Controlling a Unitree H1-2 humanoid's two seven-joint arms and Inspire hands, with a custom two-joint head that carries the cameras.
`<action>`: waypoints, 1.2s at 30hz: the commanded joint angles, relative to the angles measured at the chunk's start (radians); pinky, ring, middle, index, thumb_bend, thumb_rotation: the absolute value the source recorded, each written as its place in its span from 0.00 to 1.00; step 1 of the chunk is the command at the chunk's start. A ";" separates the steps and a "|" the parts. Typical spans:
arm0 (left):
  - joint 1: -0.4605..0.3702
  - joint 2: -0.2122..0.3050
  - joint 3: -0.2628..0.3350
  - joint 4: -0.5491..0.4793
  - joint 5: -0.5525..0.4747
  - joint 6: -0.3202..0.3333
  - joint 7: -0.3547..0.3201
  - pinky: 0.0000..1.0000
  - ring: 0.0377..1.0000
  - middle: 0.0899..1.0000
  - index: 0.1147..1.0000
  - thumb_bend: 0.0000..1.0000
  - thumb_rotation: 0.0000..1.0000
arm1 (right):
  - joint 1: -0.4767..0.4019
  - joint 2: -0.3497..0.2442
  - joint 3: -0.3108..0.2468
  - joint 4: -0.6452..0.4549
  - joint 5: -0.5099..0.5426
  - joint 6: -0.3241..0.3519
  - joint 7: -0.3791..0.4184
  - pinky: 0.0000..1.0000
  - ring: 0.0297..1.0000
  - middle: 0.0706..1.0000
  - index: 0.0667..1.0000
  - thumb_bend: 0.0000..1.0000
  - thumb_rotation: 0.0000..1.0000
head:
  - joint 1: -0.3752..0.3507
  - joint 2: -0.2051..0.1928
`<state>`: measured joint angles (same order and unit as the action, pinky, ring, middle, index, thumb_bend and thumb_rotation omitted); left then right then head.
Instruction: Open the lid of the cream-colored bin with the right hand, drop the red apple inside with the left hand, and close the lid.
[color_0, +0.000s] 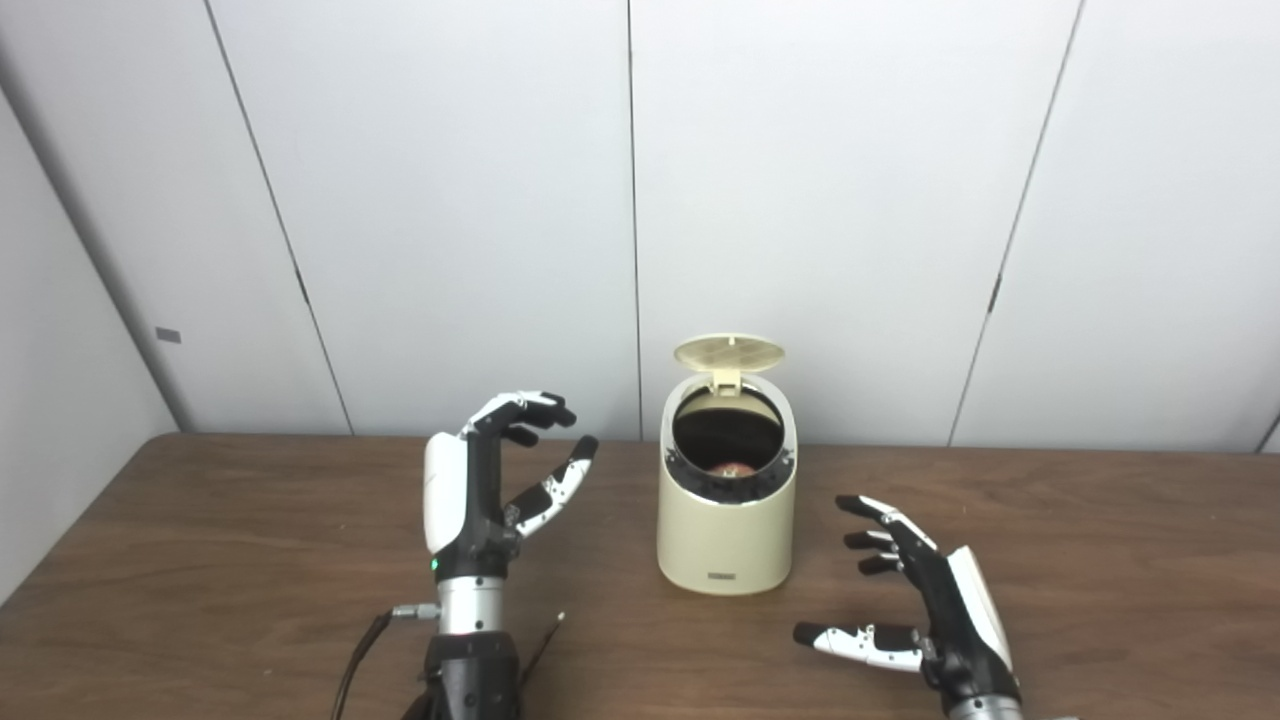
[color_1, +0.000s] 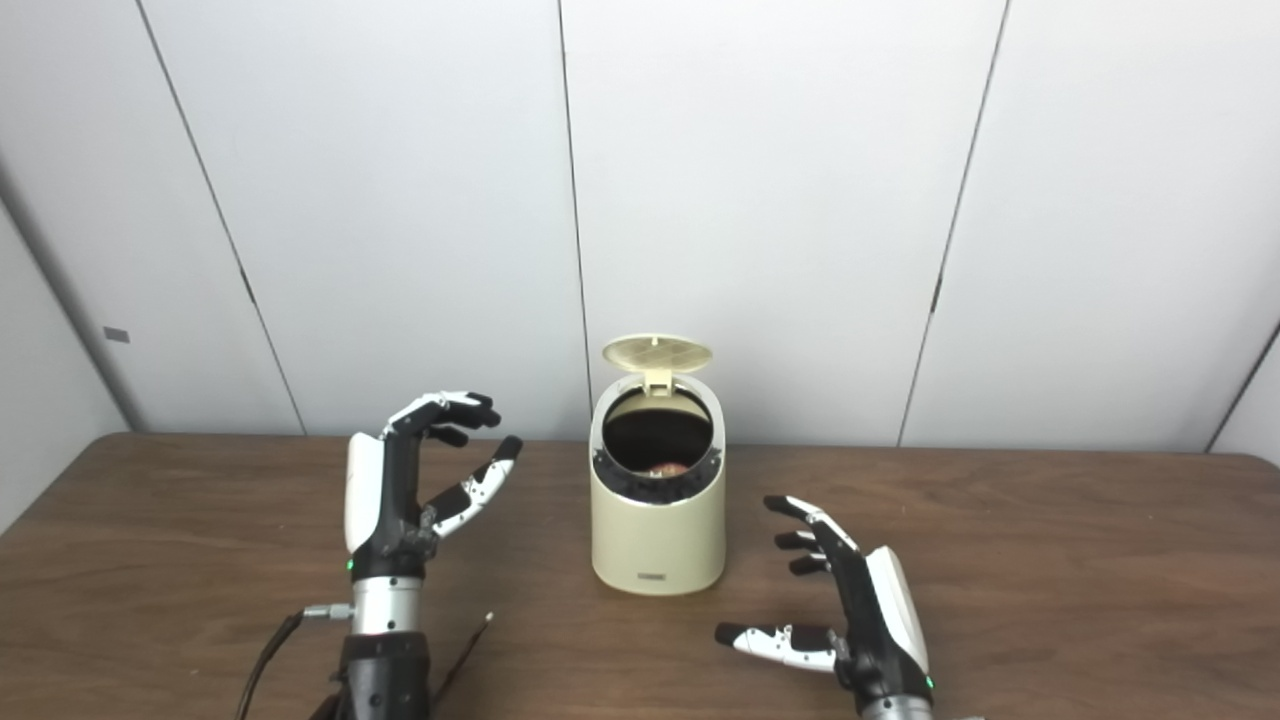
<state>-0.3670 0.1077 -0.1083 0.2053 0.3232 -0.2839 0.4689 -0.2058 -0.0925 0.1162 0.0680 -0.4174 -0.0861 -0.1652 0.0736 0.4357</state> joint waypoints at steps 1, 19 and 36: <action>0.007 0.009 0.017 -0.069 -0.106 0.017 -0.101 0.54 0.63 0.67 0.43 0.51 0.05 | -0.031 -0.010 -0.008 -0.033 0.007 -0.039 -0.002 0.62 0.71 0.82 0.77 0.74 0.04 | 0.005 0.002; 0.206 -0.021 0.120 -0.045 -0.330 0.072 -0.367 0.62 0.71 0.76 0.78 0.65 0.01 | -0.179 -0.073 -0.019 -0.053 -0.037 -0.052 0.025 0.65 0.77 0.81 0.77 0.64 0.36 | -0.001 -0.010; 0.181 -0.036 0.139 0.065 -0.306 0.060 -0.387 0.62 0.70 0.76 0.77 0.69 0.00 | -0.494 -0.184 0.084 -0.083 -0.241 0.158 0.270 0.66 0.80 0.81 0.80 0.69 0.53 | -0.020 -0.032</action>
<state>-0.2106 0.0772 0.0326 0.2129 0.0031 -0.2095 0.0800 -0.6315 -0.2637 0.2011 0.0052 -0.6443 0.0706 0.0989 0.0522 0.4034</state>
